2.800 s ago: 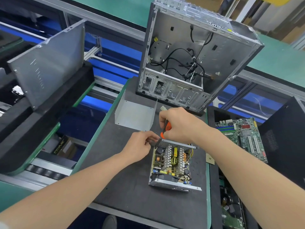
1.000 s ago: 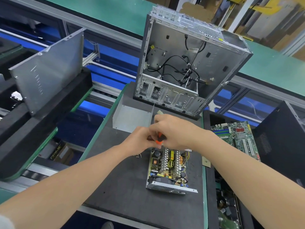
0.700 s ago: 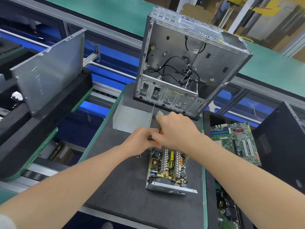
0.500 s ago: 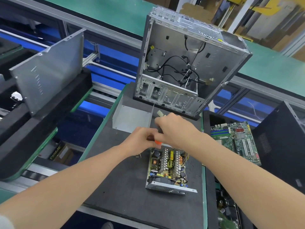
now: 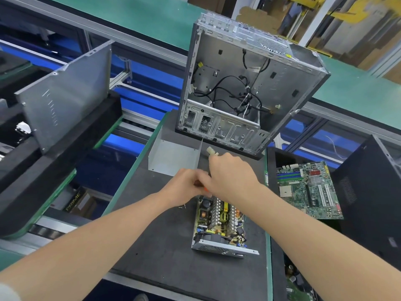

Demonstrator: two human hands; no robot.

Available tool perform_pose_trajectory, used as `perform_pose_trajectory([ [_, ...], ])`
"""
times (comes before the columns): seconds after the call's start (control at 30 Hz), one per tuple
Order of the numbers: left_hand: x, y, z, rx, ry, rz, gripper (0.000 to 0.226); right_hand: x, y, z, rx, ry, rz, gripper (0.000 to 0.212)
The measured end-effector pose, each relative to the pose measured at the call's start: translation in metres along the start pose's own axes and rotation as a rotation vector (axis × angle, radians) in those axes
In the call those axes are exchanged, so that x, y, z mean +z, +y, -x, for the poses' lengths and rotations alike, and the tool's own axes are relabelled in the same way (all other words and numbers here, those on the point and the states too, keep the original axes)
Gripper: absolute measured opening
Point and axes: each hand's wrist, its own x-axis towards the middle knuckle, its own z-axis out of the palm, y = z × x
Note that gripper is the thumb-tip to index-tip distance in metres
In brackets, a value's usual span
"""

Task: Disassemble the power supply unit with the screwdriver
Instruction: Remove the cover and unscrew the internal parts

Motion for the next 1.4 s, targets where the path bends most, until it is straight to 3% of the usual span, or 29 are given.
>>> perform_pose_trajectory([
  [0.07, -0.001, -0.003, 0.0, -0.008, -0.011, 0.009, 0.042, 0.0, 0.0, -0.003, 0.012, -0.081, -0.02, 0.02],
  [0.17, -0.003, -0.01, 0.002, -0.071, -0.027, 0.052, 0.026, -0.008, 0.009, -0.007, -0.21, -0.188, -0.114, 0.011],
  [0.27, -0.003, -0.012, 0.006, -0.079, -0.014, 0.072, 0.048, -0.015, 0.019, -0.008, -0.405, -0.274, -0.096, 0.015],
  [0.53, -0.006, -0.016, 0.014, -0.094, 0.046, 0.079, 0.059, -0.018, 0.031, -0.009, -0.29, -0.161, -0.266, 0.015],
  [0.83, 0.001, -0.021, 0.026, -0.111, -0.005, -0.2, 0.037, -0.024, 0.03, -0.006, -0.286, -0.167, -0.254, 0.015],
  [1.13, 0.003, -0.025, 0.031, -0.163, 0.07, -0.135, 0.024, -0.023, 0.029, -0.004, -0.288, -0.159, -0.272, 0.016],
  [1.4, -0.006, -0.031, 0.037, -0.201, -0.011, -0.258, 0.023, -0.025, 0.031, 0.003, -0.232, -0.15, -0.336, 0.016],
])
